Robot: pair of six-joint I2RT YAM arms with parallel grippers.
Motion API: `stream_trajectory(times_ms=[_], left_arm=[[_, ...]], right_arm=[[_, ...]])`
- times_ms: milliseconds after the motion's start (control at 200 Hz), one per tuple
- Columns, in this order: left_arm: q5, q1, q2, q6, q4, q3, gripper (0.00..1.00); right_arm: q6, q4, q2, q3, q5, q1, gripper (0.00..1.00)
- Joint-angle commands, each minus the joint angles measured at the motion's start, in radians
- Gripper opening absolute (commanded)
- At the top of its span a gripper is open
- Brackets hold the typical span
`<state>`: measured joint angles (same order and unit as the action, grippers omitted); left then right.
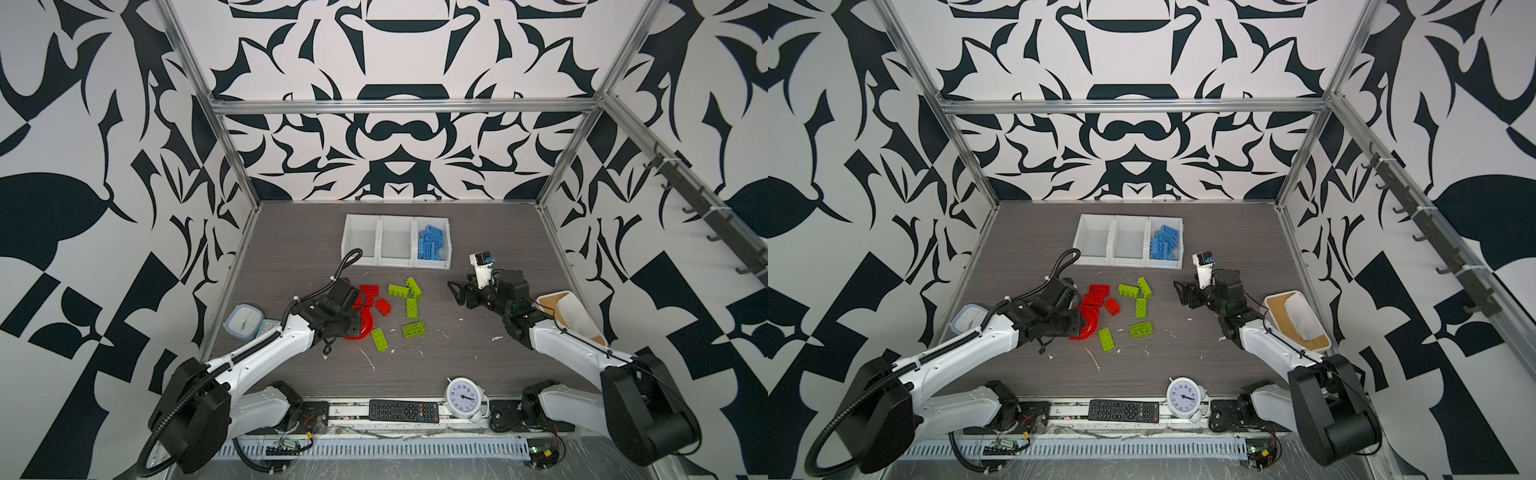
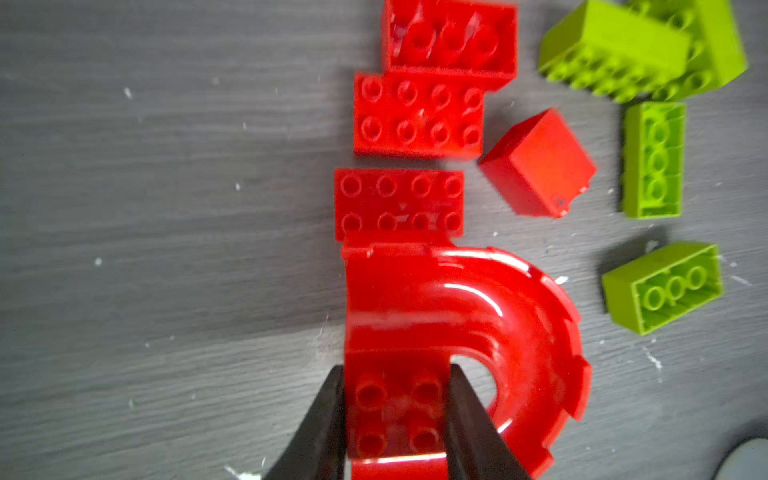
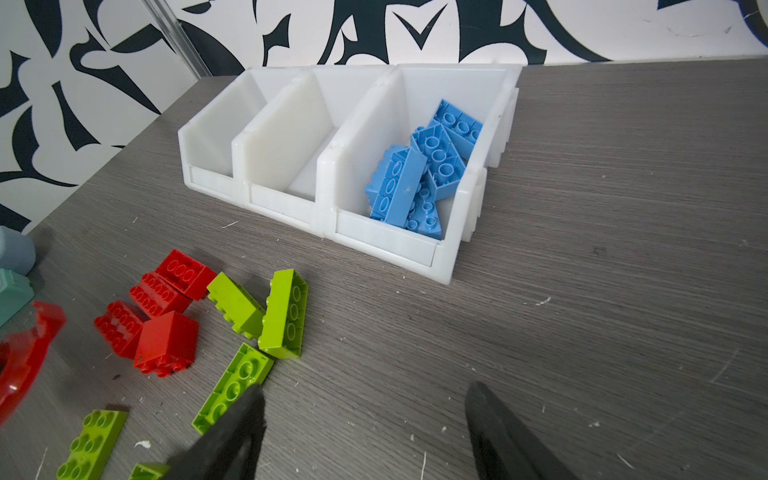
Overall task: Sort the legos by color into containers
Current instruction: 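Carry the red arch piece to the empty compartment nearest the left arm, then lower the red arch piece into the compartment and open the left gripper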
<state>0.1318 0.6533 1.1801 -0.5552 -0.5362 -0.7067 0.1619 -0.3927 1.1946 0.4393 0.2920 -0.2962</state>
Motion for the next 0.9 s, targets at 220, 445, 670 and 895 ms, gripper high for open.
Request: stream_trajectory(times_ms=[220,445,670,895], left_arm=[[-0.032,-0.171,0.168,0.269,0.007,-0.275,0.25],[-0.056,-0.222,0.405,0.408,0.067,-0.519,0.27],[-0.121,-0.301,0.615,0.447,0.13,-0.675,0.27],[-0.178,-0.346,0.732,0.478,0.166,-0.785,0.27]], right_arm=[[0.004,-0.031,0.004,0.03,0.011,0.0,0.78],[-0.004,-0.036,-0.016,0.018,-0.011,0.0,0.78],[0.0,-0.053,-0.004,0.012,-0.004,0.0,0.78],[0.0,-0.061,0.016,0.016,0.0,0.001,0.78]])
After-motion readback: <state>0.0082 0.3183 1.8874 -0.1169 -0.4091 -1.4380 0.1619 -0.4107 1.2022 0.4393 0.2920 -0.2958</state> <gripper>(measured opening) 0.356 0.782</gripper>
